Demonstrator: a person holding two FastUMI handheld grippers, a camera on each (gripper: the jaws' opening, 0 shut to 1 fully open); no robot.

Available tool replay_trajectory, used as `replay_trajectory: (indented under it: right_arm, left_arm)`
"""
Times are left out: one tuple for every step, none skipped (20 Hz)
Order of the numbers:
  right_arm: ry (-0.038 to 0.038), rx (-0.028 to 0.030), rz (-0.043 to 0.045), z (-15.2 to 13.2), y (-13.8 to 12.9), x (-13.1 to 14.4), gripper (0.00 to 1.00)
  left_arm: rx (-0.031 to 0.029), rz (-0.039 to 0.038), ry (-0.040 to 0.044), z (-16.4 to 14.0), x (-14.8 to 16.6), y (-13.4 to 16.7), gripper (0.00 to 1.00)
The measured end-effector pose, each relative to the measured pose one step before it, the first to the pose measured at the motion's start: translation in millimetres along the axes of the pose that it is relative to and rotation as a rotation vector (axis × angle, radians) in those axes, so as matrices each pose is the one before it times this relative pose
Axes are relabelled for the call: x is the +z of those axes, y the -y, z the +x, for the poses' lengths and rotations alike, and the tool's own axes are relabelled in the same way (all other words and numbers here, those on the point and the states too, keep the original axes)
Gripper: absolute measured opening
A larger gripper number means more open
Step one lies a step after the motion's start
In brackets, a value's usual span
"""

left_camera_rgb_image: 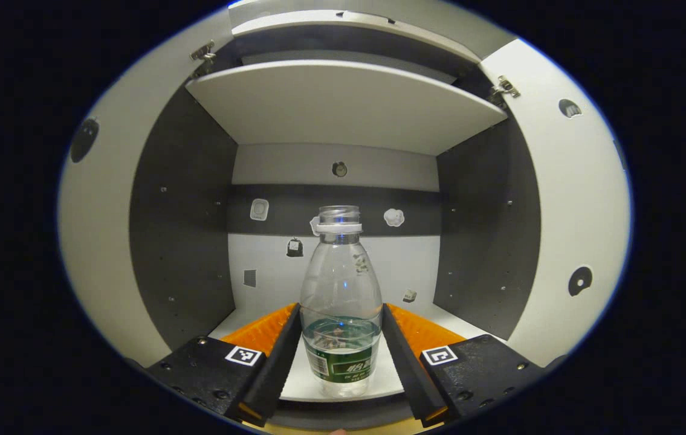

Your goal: Grasp the bottle in the cabinet with the left hand and place it on the coaster, then close the right door with the right hand and the left door with the left hand.

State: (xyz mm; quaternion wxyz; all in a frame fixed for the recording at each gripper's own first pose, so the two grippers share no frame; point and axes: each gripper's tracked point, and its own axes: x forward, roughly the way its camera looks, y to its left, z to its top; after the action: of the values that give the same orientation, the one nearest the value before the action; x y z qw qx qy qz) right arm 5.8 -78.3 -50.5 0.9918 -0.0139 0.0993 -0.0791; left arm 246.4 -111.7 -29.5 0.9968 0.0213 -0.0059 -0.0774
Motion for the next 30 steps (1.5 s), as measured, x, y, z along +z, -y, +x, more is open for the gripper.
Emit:
replay_trajectory:
  right_arm:
    - [-0.00168, 0.00522, 0.00791, -2.63, 1.15, -2.06, 1.00]
    - [0.00008, 0.00516, 0.00711, -2.56, 0.87, -0.87, 0.97]
    - [-0.00001, 0.00342, 0.00367, -2.80, 1.97, -1.47, 0.97]
    - [-0.00197, 0.00299, 0.00272, -3.11, 1.43, -1.35, 1.00]
    - [-0.00193, 0.00617, 0.00218, -3.97, 0.50, -2.15, 1.00]
    - [-0.00103, 0.00291, -0.00021, -3.64, 1.51, -1.55, 1.00]
    - [-0.00424, 0.00116, -0.00095, -3.79, 2.20, -2.88, 1.00]
    - [-0.00462, 0.00128, -0.00056, -3.79, 1.50, -2.78, 1.00]
    - [-0.00579, -0.00069, 0.00195, -3.77, 2.69, -3.39, 1.00]
    - [-0.00371, 0.00377, 0.00358, -3.15, 1.53, -2.42, 1.00]
    - [-0.00640, 0.00118, 0.00253, -3.20, 1.81, -3.62, 0.97]
    - [-0.00759, -0.00053, -0.00003, -3.24, 2.33, -3.40, 1.00]
    - [-0.00898, 0.00025, -0.00168, -3.92, 2.36, -4.24, 1.00]
    - [-0.00990, 0.00184, -0.00136, -3.29, 1.74, -3.77, 1.00]
    - [-0.00818, -0.00016, -0.00108, -2.75, 2.93, -4.16, 1.00]
    - [-0.00992, -0.00378, -0.00140, -2.69, 3.18, -4.68, 1.00]
    - [-0.01116, -0.00211, 0.00031, -2.55, 3.04, -5.35, 1.00]
    - [-0.01388, 0.00020, 0.00467, -2.21, 1.94, -5.35, 1.00]
    - [-0.01468, 0.00102, 0.01069, -1.85, 1.77, -5.69, 1.00]
    - [-0.01176, 0.00499, 0.01159, -1.51, 0.58, -4.74, 1.00]
    - [-0.01249, 0.00542, 0.00440, -1.21, 0.25, -5.24, 1.00]
    - [-0.01066, -0.00258, -0.00572, -0.76, 2.06, -4.32, 1.00]
    - [-0.00706, -0.00709, -0.00787, -0.81, 3.78, -3.93, 1.00]
    - [-0.00854, -0.00054, -0.00549, -0.20, 1.43, -3.31, 1.00]
    - [-0.01024, 0.00108, -0.00259, 0.04, 0.78, -4.81, 1.00]
    - [-0.00750, 0.00081, -0.00141, 0.66, 0.89, -4.05, 1.00]
    - [-0.01131, -0.00136, -0.00192, 0.09, 1.44, -4.44, 1.00]
    - [-0.01078, -0.00055, 0.00138, 1.25, 0.71, -4.76, 0.98]
    - [-0.01157, 0.00216, 0.00037, 0.71, -0.01, -5.92, 0.97]
    - [-0.01134, -0.00090, -0.00193, 0.96, 0.66, -4.86, 1.00]
  left_arm:
    - [0.00204, 0.00380, 0.00358, -12.39, -0.29, 0.44, 0.81]
    - [-0.00214, 0.00451, 0.00124, -11.75, -1.29, 1.59, 0.81]
    - [0.00328, 0.00514, 0.00175, -11.68, -1.99, 0.99, 0.81]
    - [0.00198, 0.00823, -0.00378, -11.81, -5.15, 0.61, 0.81]
    - [0.00692, 0.00966, 0.00381, -11.78, -4.29, 0.80, 0.81]
    - [0.00512, 0.00931, -0.00145, -11.58, -6.51, 1.64, 0.81]
    - [-0.00262, 0.00888, -0.00789, -11.21, -9.04, 3.33, 0.81]
    - [-0.00158, 0.00674, -0.01607, -11.07, -10.90, 3.79, 0.81]
    - [-0.00350, -0.00084, -0.01530, -11.29, -11.94, 3.83, 0.81]
    - [0.00430, -0.00671, -0.01482, -10.25, -12.08, 2.82, 0.82]
    - [0.00023, -0.00784, -0.01384, -10.34, -12.76, 2.33, 0.81]
    - [0.00027, -0.00859, -0.01406, -9.92, -13.84, 3.09, 0.82]
    - [0.00033, -0.00423, -0.02019, -9.30, -14.99, 2.87, 0.82]
    - [-0.00083, 0.00367, -0.01972, -7.90, -16.83, 2.17, 0.81]
    - [0.00270, 0.00634, -0.02599, -7.22, -17.27, 2.12, 0.82]
    - [0.00673, 0.01108, -0.02382, -7.26, -18.91, 0.20, 0.81]
    - [0.00072, 0.00529, -0.02079, -5.26, -17.26, 1.68, 0.82]
    - [-0.00916, 0.00194, -0.02011, -3.90, -17.73, 4.17, 0.82]
    - [-0.01613, -0.01825, -0.00680, -4.27, -15.62, 4.76, 0.82]
    - [-0.00529, -0.01837, -0.00521, -3.93, -13.47, 2.43, 0.82]
    - [0.00866, 0.00512, -0.01581, -3.05, -16.50, -1.64, 0.82]
    - [0.00867, 0.00338, -0.01553, -3.09, -14.07, -1.11, 0.82]
    - [0.00276, 0.00255, -0.01589, -1.90, -11.88, 0.23, 0.82]
    - [-0.00440, -0.00759, -0.02492, -1.09, -13.45, 1.83, 0.82]
    - [0.00700, -0.00173, -0.01560, -2.05, -9.51, -0.68, 0.82]
    - [0.00190, -0.00495, -0.00063, -0.21, -5.31, -1.47, 0.82]
    - [0.00115, -0.00309, -0.01039, -0.05, -5.71, -0.23, 0.82]
    - [-0.00442, -0.00523, -0.00437, 0.00, -8.34, 0.63, 0.82]
    - [0.00049, -0.00316, -0.00394, -0.29, -4.70, 0.54, 0.82]
    - [0.00487, 0.00685, -0.01233, 0.36, -7.85, -2.23, 0.82]
